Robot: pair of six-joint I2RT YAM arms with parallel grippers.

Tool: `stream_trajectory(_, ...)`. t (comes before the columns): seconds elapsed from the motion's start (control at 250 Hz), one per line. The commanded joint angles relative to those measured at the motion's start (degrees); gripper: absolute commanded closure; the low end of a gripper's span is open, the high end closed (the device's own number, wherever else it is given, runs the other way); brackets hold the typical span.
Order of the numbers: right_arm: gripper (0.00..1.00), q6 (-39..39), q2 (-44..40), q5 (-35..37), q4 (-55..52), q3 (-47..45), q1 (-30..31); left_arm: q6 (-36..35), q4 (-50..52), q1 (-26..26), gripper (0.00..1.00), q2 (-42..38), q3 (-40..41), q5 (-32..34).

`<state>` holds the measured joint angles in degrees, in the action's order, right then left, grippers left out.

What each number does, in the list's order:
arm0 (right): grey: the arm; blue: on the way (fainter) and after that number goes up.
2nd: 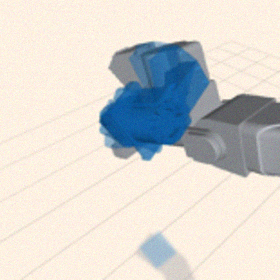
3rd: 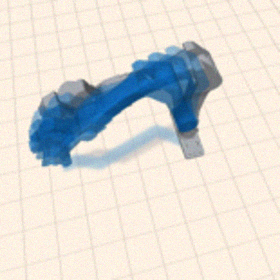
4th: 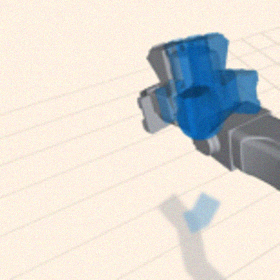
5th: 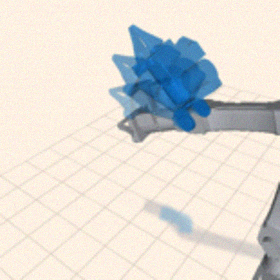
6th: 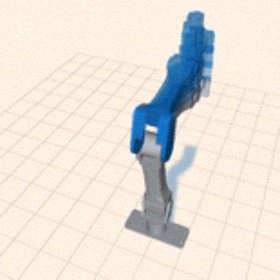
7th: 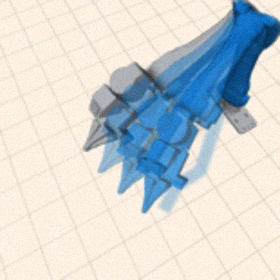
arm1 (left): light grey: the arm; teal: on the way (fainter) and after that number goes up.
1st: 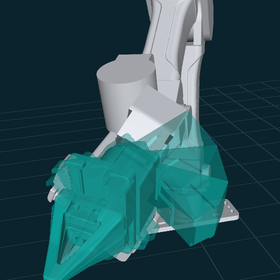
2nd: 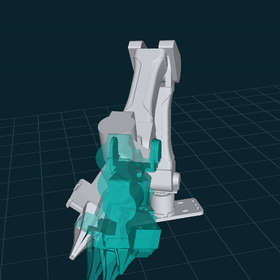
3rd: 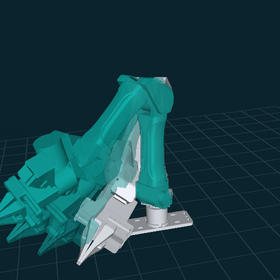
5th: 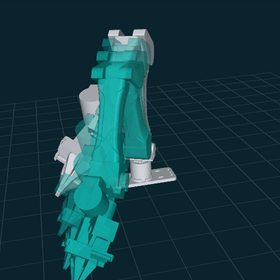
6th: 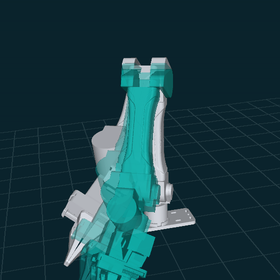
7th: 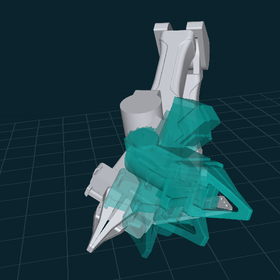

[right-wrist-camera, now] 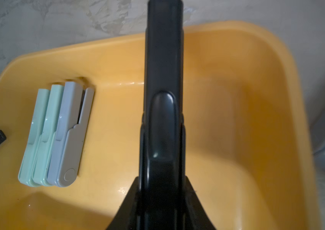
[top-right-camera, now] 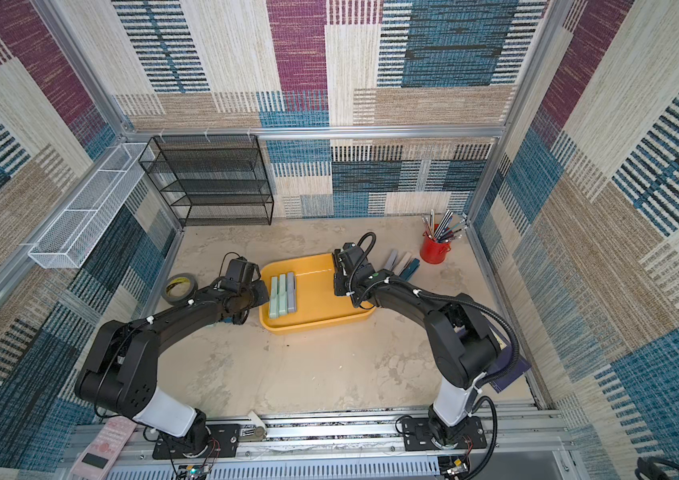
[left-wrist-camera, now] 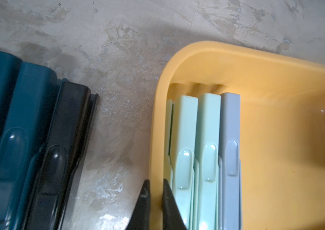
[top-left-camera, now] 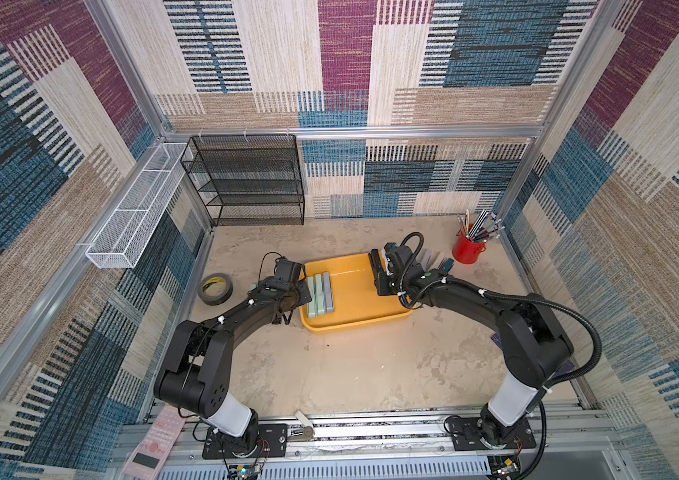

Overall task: Put the pruning pliers into the storage box
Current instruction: Place the pruning pliers in the storage box.

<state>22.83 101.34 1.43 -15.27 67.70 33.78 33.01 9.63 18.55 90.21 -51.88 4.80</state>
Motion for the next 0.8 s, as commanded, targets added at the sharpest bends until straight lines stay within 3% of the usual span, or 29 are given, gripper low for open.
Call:
stream_trajectory(0.0,0.75,2.69,3.11,-1.76,4.74,2.6,2.58,1.11,-0.31,0.2,0.89,-0.18,0.46,0.92)
stream_trajectory(0.312,0.74,4.76,11.24,-4.08,6.05,6.14,7.07,1.1,-2.16,0.7,0.89,-0.13,1.79,1.27)
stream_trajectory(0.796,0.69,7.64,16.44,-5.78,8.28,7.76,9.05,0.47,-2.49,0.79,0.89,-0.57,3.24,1.12)
